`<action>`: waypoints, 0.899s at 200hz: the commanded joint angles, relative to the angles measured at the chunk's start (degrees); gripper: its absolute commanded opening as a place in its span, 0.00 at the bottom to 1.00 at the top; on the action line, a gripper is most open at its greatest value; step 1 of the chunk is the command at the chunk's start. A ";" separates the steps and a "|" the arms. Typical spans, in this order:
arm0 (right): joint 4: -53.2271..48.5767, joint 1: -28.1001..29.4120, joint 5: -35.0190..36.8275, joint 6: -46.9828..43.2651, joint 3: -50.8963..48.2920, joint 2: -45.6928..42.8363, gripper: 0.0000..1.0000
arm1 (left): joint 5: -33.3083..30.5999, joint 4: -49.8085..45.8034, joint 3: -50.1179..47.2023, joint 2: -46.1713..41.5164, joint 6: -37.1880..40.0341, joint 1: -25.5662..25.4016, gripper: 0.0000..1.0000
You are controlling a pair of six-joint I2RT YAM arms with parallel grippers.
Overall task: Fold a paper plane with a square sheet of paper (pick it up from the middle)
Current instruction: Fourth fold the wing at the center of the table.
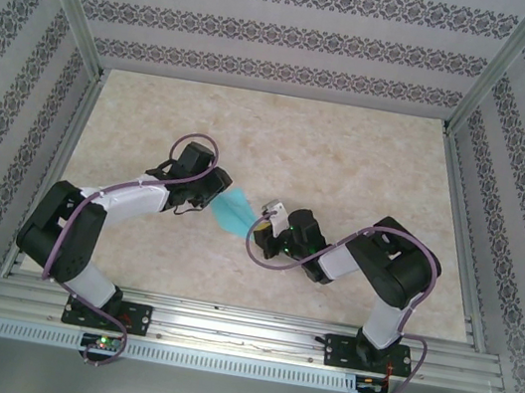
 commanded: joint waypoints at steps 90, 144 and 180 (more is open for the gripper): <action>-1.84 0.28 3.19 -3.88 -0.96 -1.29 0.08 | -2.86 -7.54 0.01 -1.36 -2.56 0.17 0.50; -1.40 0.85 2.70 -4.62 -0.58 -0.95 0.10 | 3.61 -3.92 4.19 5.50 -1.80 0.24 0.40; -1.66 1.14 3.52 -4.80 -0.76 -1.91 0.15 | 3.56 -3.68 4.73 6.00 -1.31 0.22 0.18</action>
